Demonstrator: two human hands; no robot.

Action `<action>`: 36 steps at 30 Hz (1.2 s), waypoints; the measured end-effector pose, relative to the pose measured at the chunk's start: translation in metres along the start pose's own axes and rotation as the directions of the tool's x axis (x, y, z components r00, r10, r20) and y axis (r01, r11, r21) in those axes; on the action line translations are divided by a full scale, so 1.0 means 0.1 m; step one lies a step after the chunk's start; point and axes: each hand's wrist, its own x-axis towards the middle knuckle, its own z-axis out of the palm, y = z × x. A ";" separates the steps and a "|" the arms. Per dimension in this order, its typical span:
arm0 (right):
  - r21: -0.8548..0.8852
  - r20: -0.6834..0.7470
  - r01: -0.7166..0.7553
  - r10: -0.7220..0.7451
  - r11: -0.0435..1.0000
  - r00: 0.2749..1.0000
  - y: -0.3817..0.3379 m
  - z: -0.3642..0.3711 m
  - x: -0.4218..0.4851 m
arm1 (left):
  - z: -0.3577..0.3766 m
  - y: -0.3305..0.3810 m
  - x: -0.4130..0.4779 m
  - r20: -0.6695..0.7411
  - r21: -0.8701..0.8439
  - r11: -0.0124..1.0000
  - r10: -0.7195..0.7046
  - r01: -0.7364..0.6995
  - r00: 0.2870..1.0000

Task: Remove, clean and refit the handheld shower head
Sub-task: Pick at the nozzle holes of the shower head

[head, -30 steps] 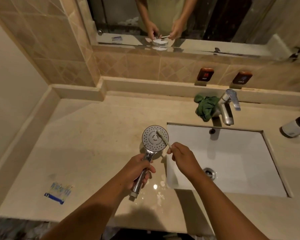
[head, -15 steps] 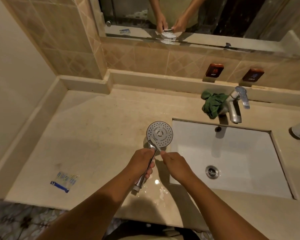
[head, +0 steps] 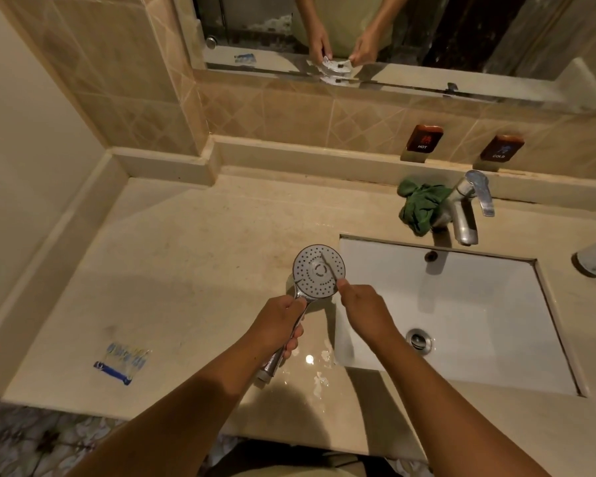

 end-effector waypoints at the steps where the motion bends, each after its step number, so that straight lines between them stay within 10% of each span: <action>1: -0.020 0.033 0.012 -0.012 1.000 0.999 -0.01 0.07 -0.04 | -0.01 -0.01 0.01 -0.005 0.001 1.000 0.000 0.000 1.000; 6: -0.209 0.161 0.131 -0.098 0.969 0.982 0.03 0.29 -0.15 | 0.01 -0.05 0.00 -0.036 0.015 1.000 0.004 -0.003 0.999; 15: -0.059 -0.035 0.002 -0.004 0.998 0.999 0.04 -0.07 0.19 | 0.00 -0.10 0.00 -0.017 0.053 0.998 0.041 -0.040 0.999; 25: -0.153 0.150 0.132 -0.109 0.979 0.983 0.05 0.41 -0.15 | -0.02 -0.22 0.05 -0.073 0.001 1.000 -0.018 0.018 0.997; 36: -0.112 0.027 0.027 -0.024 0.993 0.999 0.02 -0.02 0.27 | 0.03 -0.21 0.01 -0.032 0.007 0.999 0.032 -0.032 0.999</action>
